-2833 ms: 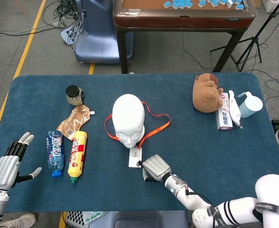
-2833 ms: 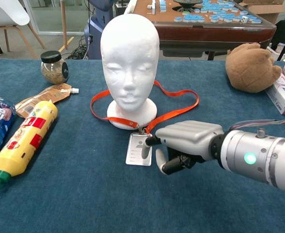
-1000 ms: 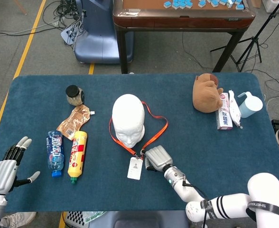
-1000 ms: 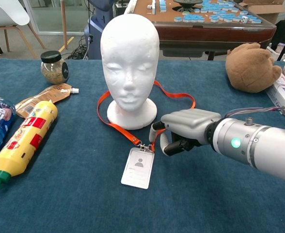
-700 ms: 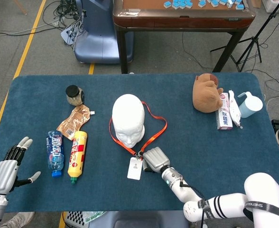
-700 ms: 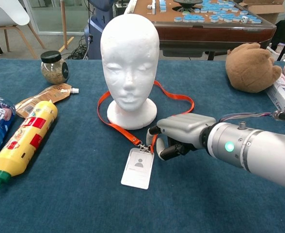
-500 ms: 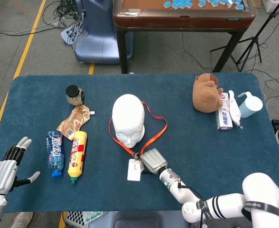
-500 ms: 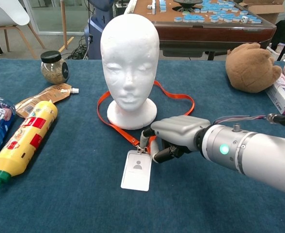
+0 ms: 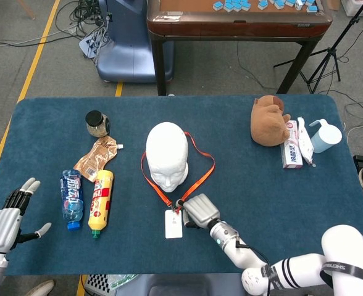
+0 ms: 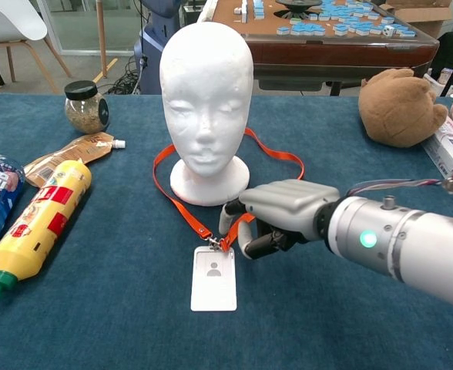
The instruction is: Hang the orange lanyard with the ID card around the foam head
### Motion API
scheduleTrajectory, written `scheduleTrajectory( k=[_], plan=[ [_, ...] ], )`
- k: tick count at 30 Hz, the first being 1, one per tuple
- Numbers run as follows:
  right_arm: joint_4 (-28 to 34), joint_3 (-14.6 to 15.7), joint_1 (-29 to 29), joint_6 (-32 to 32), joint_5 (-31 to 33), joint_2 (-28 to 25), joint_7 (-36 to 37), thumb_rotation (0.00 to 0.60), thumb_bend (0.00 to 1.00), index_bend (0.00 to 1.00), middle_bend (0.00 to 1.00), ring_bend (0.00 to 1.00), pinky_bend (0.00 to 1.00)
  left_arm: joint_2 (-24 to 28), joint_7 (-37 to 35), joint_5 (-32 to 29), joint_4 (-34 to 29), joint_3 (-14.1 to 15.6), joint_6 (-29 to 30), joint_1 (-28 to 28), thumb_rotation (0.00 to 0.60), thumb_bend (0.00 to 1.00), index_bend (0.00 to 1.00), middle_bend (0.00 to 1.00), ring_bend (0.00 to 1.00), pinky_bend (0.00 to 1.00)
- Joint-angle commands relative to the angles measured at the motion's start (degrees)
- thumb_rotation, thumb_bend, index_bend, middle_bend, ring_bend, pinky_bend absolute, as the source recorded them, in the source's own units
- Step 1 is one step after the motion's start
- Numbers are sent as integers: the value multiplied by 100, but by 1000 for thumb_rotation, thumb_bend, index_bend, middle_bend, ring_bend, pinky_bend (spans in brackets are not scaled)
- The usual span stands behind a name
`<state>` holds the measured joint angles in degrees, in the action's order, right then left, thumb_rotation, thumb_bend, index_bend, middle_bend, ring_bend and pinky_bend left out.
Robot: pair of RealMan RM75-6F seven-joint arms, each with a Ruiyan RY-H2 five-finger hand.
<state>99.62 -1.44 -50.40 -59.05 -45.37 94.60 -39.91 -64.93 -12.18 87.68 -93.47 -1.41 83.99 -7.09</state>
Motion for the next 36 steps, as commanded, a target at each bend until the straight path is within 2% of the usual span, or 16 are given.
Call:
scheduleTrajectory(
  k=[1,6,8,10,11,14,17,21,23,26,30,36],
  plan=[
    [400,212,303,-429,-411,-400,91,350,782,261,1000,1000,1000,2,-6,-22,19,-9,-10,0,600,193,0,0,0,34],
    [1022,631,867,-1304,-1353,-1022,189,350,572,241,989,1000,1000,-7,-14,-56,84,-29,-40,-11,600,193,0,0,0,34],
    [1287,831,1146,-1700,-1753,-1307,232,351,503,241,954,998,989,-12,38,-42,127,-30,-35,-15,600,193,0,0,0,34],
    [1411,1005,1441,-2135,-2163,-1508,285,351,442,241,892,972,935,-37,98,-45,178,-47,5,-6,600,193,0,0,0,34],
    [1437,1127,1659,-2434,-2427,-1617,333,350,421,241,858,941,901,-59,160,-60,229,-60,32,6,600,193,0,0,0,34],
    [1435,1375,2160,-2999,-2835,-1895,489,349,399,241,788,862,889,-94,247,-107,318,-67,45,28,600,193,0,0,0,34],
    [1357,1471,2567,-3429,-3069,-2141,621,350,389,241,701,781,861,-63,272,-139,356,-53,4,35,600,193,0,0,0,34],
    [1152,1460,3013,-3843,-3221,-2365,794,350,377,216,584,672,787,-28,444,-242,365,-68,15,79,600,194,0,0,0,34],
    [1024,1400,3196,-3957,-3238,-2455,972,350,356,205,492,565,705,-18,567,-315,329,-87,47,115,600,193,0,0,0,34],
    [785,1275,3375,-3974,-3183,-2559,1196,350,351,200,428,470,621,-19,765,-383,277,-97,105,170,600,192,0,0,0,34],
    [490,1176,3478,-3798,-3252,-2694,1492,350,330,200,423,461,577,20,851,-419,150,-61,111,229,600,193,0,0,0,34],
    [25,1074,3611,-3654,-3615,-2710,1732,351,292,200,426,461,573,61,991,-392,-34,21,190,346,600,193,0,0,0,34]
  ],
)
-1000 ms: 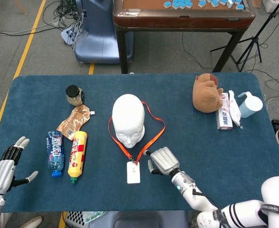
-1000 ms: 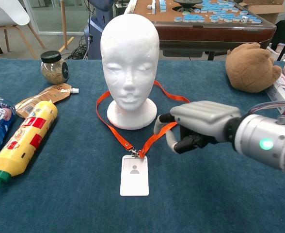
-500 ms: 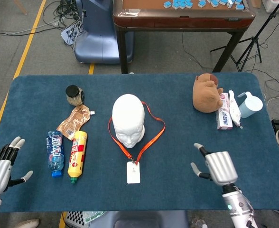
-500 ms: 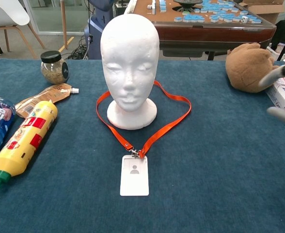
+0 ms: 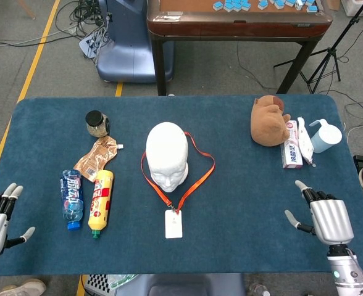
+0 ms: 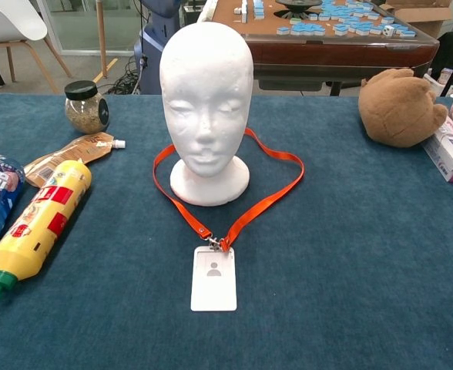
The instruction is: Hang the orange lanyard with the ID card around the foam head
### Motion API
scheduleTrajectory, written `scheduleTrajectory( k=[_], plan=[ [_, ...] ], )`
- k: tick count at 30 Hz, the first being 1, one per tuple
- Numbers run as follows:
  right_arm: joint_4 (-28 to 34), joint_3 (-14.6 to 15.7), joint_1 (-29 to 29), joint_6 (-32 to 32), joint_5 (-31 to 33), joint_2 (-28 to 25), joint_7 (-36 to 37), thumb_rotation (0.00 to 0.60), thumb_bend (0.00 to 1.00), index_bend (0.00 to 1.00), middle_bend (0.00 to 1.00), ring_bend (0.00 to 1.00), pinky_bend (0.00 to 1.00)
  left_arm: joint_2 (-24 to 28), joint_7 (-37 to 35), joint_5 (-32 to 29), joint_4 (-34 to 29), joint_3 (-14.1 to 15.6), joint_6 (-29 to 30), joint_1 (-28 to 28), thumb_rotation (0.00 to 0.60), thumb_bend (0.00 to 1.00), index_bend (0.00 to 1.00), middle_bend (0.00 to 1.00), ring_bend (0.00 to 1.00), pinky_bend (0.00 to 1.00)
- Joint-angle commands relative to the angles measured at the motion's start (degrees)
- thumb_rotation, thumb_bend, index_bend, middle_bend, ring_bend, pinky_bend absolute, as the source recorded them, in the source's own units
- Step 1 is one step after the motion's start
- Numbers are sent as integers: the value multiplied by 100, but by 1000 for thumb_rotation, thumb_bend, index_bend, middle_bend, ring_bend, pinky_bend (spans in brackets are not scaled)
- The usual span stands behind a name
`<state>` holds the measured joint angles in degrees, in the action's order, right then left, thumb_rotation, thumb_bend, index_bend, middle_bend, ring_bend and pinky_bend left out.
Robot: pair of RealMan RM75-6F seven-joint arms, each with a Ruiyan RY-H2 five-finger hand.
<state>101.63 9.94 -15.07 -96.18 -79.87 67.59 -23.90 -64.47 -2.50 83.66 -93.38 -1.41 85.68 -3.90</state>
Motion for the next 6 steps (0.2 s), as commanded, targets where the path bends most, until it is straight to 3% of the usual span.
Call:
scheduleTrajectory(
  k=[1,6],
  plan=[
    [-239,-95,106,75,-212,-15,170,352,286,200,426,461,573,18,28,14,-58,26,22,35,600,193,0,0,0,34],
    [-239,-251,242,119,-231,-77,270,352,269,200,426,461,573,-51,137,16,-64,-10,25,22,600,194,0,0,0,34]
  ],
)
